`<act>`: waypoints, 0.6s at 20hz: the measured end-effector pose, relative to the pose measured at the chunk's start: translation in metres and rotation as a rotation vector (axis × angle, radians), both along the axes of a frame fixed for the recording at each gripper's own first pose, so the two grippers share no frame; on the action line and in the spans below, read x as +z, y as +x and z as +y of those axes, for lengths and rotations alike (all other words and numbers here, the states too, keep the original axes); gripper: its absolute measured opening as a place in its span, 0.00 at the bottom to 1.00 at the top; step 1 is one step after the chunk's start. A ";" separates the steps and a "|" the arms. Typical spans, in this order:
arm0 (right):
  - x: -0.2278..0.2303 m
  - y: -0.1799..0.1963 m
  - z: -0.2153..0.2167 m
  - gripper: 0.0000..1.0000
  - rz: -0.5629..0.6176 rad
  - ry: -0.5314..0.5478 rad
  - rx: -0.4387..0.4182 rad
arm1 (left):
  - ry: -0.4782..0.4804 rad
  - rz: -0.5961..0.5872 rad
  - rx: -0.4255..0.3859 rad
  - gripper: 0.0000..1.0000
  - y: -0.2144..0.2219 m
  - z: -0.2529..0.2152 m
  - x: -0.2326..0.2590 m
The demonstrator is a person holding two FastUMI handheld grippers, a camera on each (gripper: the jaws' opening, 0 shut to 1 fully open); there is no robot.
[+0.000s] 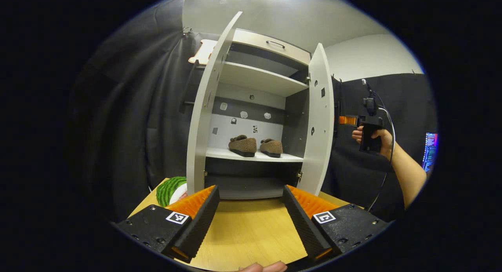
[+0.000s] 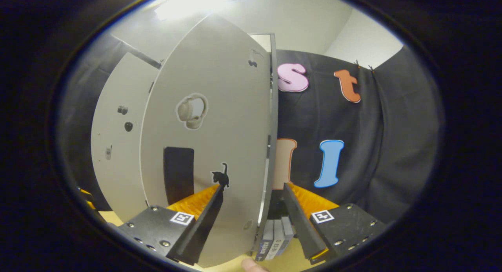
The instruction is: Grab one shoe with the right hand and put it into the shoe cabinet, grab the other shoe with the left hand and put it into the shoe cabinet; then close the right door with the right hand and the left door with the left hand.
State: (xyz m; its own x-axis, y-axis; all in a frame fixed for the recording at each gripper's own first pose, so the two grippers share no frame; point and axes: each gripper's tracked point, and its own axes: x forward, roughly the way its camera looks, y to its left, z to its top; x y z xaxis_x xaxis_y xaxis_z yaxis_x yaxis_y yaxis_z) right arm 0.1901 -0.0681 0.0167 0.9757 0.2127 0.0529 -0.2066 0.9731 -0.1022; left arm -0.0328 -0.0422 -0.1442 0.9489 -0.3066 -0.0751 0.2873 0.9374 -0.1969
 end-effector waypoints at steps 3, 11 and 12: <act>-0.011 0.002 0.024 0.94 0.014 -0.006 0.006 | 0.023 -0.005 0.015 0.99 0.003 0.006 -0.001; -0.031 -0.004 0.021 0.97 0.022 0.047 -0.025 | 0.074 -0.022 0.073 0.99 0.003 0.035 0.005; -0.035 -0.007 0.018 0.96 0.032 0.055 -0.025 | 0.077 -0.026 0.079 0.99 0.003 0.041 0.006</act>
State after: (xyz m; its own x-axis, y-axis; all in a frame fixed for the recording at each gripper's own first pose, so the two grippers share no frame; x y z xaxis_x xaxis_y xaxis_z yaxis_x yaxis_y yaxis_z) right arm 0.1834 -0.0498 -0.0185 0.9821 0.1857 0.0327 -0.1843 0.9820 -0.0424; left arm -0.0295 -0.0013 -0.1385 0.9718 -0.2248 -0.0710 0.2157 0.9694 -0.1172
